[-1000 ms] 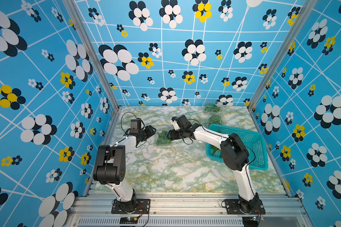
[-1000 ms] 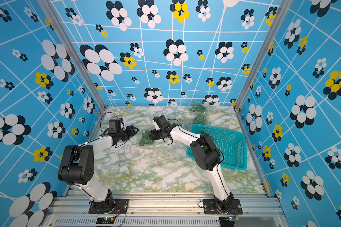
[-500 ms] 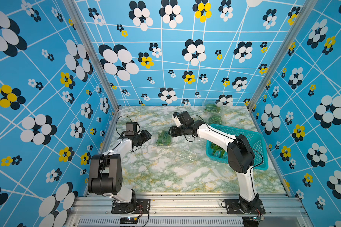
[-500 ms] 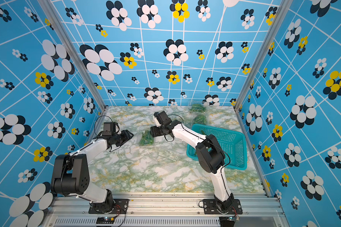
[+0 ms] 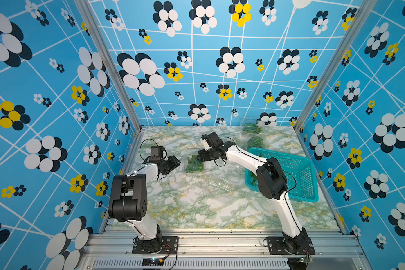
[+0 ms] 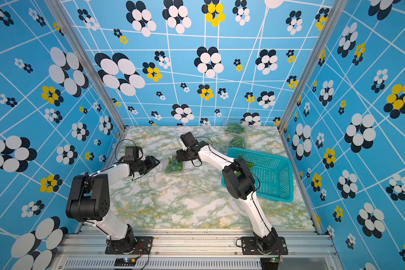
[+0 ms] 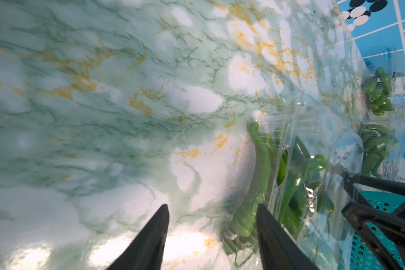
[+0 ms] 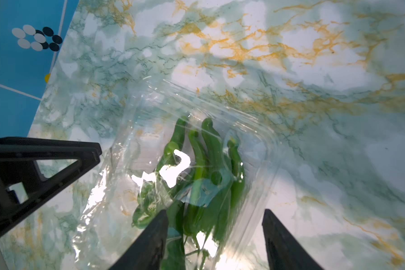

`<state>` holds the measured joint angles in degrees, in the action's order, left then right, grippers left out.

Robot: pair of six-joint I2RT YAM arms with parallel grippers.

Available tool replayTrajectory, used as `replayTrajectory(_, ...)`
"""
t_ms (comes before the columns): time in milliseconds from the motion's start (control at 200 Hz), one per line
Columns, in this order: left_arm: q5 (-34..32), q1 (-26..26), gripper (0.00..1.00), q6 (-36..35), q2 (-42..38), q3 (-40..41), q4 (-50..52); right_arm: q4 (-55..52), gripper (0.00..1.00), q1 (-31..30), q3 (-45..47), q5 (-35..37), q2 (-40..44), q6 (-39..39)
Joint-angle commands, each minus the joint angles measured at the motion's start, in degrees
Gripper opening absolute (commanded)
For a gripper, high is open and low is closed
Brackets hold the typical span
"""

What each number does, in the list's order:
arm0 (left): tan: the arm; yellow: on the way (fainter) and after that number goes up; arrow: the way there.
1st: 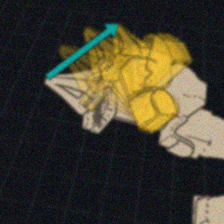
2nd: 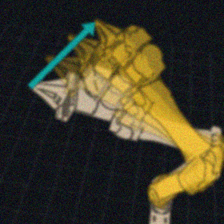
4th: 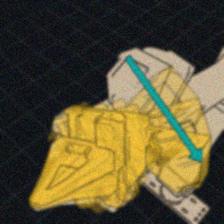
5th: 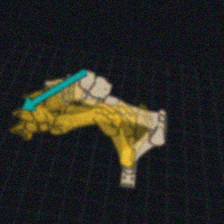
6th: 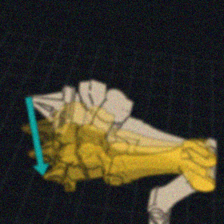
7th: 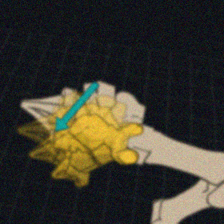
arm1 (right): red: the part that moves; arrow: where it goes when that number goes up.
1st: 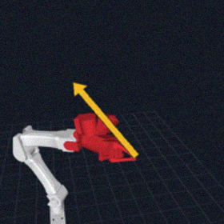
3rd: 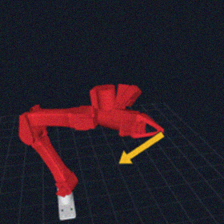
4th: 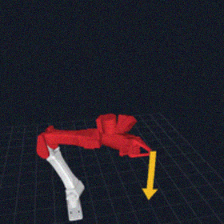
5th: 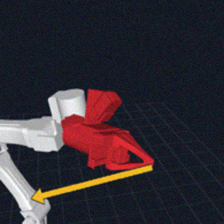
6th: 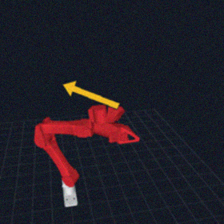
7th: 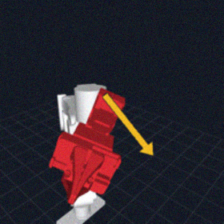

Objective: Take small green peppers out of containers
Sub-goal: Move the packing box to the center of the board.

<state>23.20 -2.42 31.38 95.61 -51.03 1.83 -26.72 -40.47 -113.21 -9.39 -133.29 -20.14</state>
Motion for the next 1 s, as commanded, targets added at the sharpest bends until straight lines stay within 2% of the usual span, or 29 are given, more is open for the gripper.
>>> replayTrajectory(0,4.4,-0.5,0.61,0.4,0.6,0.8,-6.4,-2.6,0.65,0.3,-2.9,-3.2,-1.7,1.0)
replayTrajectory(70,5.4,-0.2,0.61,0.7,0.4,1.4,-8.7,-2.0,0.64,0.3,-1.8,-5.8,-1.3,2.6)
replayTrajectory(240,3.1,1.2,0.6,-0.5,-1.5,1.6,-9.6,-3.7,0.64,0.3,0.2,-10.3,0.4,8.8)
replayTrajectory(415,-4.0,4.7,0.59,-2.3,-4.7,2.8,-6.0,-8.9,0.62,0.6,-3.2,-13.2,-0.2,11.7)
replayTrajectory(560,-7.3,4.6,0.59,-0.7,-9.6,6.7,-6.3,-11.5,0.62,0.8,-4.1,-13.1,-0.2,14.9)
replayTrajectory(725,-11.6,5.2,0.59,-1.3,-14.6,8.9,-6.8,-10.9,0.61,1.1,-2.5,-17.7,0.0,16.2)
replayTrajectory(854,-23.0,7.8,0.57,-3.1,-15.8,6.2,2.7,-9.1,0.61,1.0,-0.1,-17.6,1.7,16.3)
replayTrajectory(994,-24.5,7.7,0.55,-2.4,-15.5,6.2,4.0,-10.9,0.62,1.0,-2.4,-17.2,0.9,17.0)
